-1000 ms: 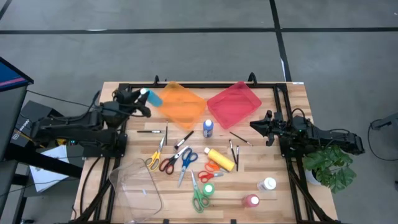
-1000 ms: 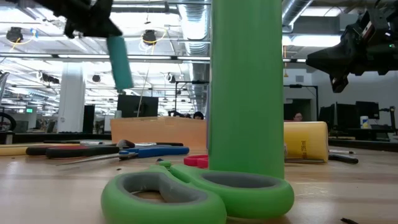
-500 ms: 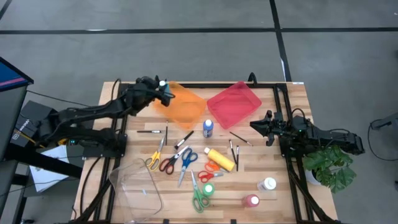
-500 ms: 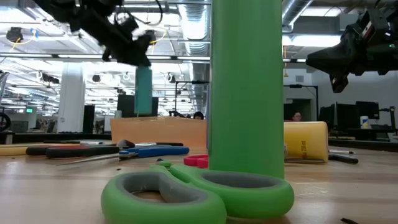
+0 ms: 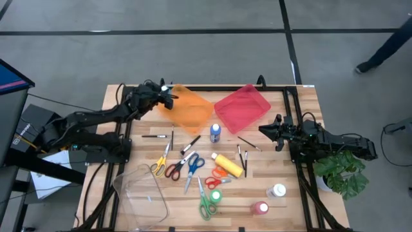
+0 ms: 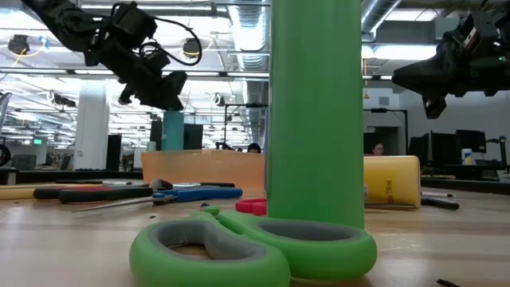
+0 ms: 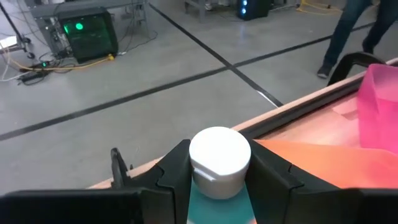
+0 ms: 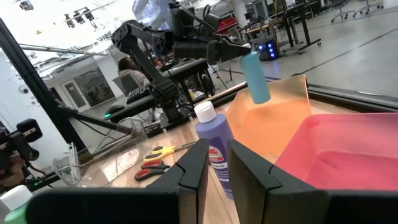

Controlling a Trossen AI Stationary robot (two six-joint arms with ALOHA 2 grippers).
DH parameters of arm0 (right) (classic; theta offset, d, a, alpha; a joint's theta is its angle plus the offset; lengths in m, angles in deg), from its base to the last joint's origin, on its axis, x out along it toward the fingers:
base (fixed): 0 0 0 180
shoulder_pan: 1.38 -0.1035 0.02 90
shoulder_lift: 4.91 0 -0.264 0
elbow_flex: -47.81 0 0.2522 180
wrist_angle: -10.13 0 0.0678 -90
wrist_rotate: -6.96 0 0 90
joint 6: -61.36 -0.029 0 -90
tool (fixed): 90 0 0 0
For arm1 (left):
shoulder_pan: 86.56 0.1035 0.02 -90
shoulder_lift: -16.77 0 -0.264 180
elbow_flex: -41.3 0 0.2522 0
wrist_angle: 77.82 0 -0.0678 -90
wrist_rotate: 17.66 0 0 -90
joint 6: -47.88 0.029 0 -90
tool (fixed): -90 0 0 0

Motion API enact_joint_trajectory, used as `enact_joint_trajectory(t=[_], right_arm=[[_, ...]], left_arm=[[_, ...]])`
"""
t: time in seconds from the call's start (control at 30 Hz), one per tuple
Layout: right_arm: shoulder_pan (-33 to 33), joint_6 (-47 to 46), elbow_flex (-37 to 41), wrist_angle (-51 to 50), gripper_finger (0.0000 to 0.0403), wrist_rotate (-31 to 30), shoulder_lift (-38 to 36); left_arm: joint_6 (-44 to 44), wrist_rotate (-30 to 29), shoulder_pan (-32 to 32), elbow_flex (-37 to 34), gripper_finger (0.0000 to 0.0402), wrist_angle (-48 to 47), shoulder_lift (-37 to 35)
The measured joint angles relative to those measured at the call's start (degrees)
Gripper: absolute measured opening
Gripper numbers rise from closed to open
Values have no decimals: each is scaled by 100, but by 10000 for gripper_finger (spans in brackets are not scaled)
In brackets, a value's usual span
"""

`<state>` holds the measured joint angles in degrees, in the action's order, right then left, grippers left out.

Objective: Pick & Place Paint Supplies
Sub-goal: Put the light blue paint bottle into the orange bin, then put the blue paint bottle into the orange bin

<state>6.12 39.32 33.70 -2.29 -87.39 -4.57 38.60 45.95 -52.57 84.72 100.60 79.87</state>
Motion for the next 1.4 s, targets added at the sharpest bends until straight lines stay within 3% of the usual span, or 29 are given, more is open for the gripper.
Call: enact_joint_trajectory(t=[0.93, 1.4], right_arm=[[2, 2, 1, 1, 57, -1, 0], [0, 2, 1, -1, 57, -1, 2]], left_arm=[[-218, 6, -37, -327, 128, -58, -16], [-274, 28, -37, -303, 249, 42, -77]])
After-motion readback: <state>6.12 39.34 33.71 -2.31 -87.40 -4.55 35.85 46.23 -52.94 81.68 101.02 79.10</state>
